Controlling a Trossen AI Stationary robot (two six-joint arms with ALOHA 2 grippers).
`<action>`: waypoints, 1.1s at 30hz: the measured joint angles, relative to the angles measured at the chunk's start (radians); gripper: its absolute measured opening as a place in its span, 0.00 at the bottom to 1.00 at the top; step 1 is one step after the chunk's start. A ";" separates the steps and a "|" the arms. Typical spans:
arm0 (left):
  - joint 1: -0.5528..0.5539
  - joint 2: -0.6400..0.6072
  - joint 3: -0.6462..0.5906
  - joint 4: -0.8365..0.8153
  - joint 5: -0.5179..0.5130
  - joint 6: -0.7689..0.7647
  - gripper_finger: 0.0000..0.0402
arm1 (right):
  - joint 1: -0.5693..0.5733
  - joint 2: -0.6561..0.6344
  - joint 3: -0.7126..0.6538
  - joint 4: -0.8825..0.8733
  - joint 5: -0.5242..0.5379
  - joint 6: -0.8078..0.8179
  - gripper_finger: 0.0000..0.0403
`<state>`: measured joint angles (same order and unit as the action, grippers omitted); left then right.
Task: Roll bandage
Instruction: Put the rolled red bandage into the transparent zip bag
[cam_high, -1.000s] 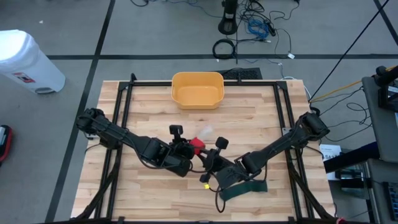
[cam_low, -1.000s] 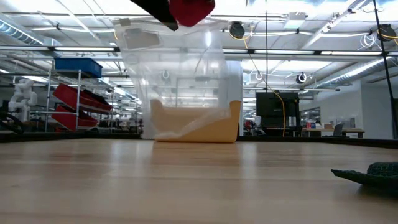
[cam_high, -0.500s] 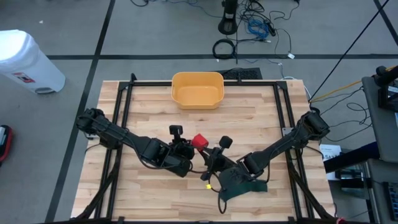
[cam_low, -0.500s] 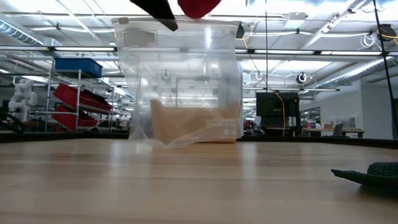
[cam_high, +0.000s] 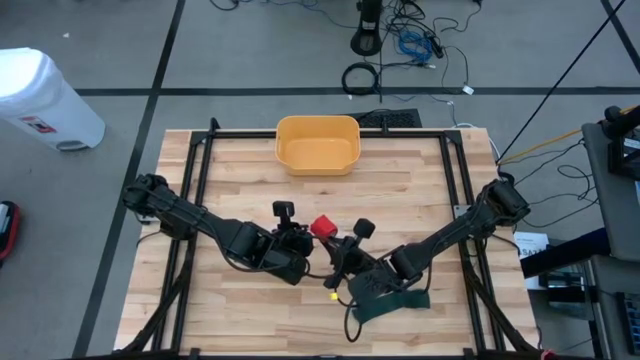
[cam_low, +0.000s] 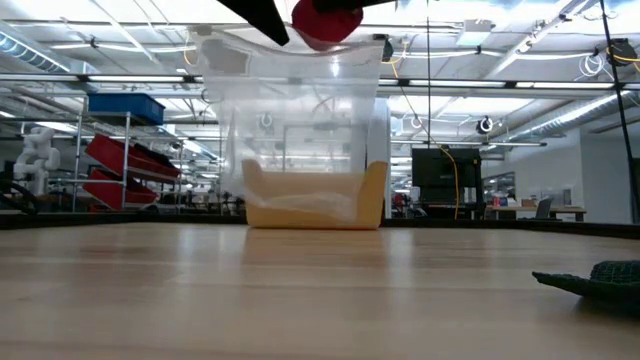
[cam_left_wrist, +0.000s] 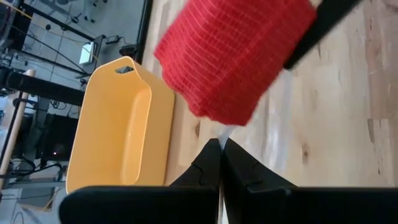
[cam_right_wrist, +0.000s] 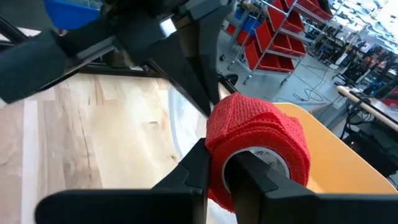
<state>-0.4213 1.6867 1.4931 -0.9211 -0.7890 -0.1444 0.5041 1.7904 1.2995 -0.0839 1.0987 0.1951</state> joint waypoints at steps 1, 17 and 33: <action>0.000 0.000 0.000 -0.001 -0.001 0.000 0.00 | 0.000 0.001 0.000 0.002 -0.003 0.000 0.09; 0.002 0.000 0.000 -0.004 -0.002 -0.005 0.00 | 0.087 0.002 0.000 0.185 -0.028 -0.206 0.09; 0.000 0.000 0.000 -0.004 -0.002 -0.005 0.00 | 0.035 0.002 0.000 0.120 -0.037 -0.195 0.09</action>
<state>-0.4213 1.6867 1.4933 -0.9249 -0.7910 -0.1493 0.5386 1.7924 1.2991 0.0358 1.0613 -0.0003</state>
